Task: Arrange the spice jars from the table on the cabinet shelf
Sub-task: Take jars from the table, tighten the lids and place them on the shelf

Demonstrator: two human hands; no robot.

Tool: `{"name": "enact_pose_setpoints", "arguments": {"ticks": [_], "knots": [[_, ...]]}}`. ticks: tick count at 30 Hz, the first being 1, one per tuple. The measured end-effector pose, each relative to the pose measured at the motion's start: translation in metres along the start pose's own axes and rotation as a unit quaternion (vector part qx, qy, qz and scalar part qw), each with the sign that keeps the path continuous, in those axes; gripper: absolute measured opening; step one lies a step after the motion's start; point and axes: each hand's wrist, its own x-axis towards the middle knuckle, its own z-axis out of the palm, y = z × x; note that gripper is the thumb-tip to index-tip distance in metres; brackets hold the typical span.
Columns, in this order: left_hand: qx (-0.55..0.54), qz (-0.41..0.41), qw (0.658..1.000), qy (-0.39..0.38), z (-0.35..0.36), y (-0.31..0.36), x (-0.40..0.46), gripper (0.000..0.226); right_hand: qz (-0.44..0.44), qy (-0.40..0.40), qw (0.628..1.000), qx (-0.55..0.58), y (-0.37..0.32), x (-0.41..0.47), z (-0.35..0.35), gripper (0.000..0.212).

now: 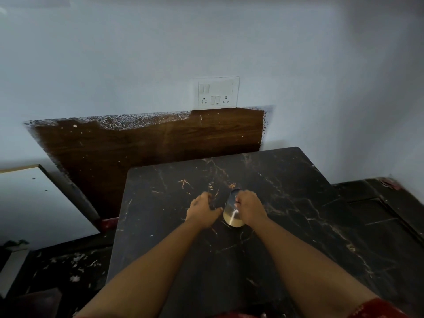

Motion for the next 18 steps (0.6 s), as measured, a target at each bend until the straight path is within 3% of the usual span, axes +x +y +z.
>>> {"name": "enact_pose_setpoints", "arguments": {"ticks": [4,6,9,12,14,18], "knots": [[-0.018,0.013,0.999,-0.038,0.001,0.012,-0.004,0.117,0.016,-0.019,0.987,0.160,-0.025,0.011,-0.020,0.006],[-0.012,0.038,0.999,-0.016,-0.004,0.020,0.001,0.123,-0.011,-0.065,0.976,0.209,-0.040,0.017,-0.036,0.008],[-0.105,0.040,0.994,-0.002,-0.022,0.026,0.016,0.103,-0.065,-0.044,0.973,0.218,-0.055,0.021,-0.050,0.010],[-0.228,0.008,0.971,-0.070,-0.044,0.029,0.025,0.084,-0.099,0.046,0.975,0.194,-0.061,0.021,-0.053,0.022],[-0.337,-0.025,0.930,-0.146,-0.055,0.031,0.025,0.082,-0.088,0.068,0.968,0.227,-0.063,0.021,-0.056,0.031],[-0.470,-0.041,0.839,-0.270,-0.067,0.029,0.021,0.063,0.000,0.020,0.914,0.406,-0.064,0.026,-0.072,0.041]]}}
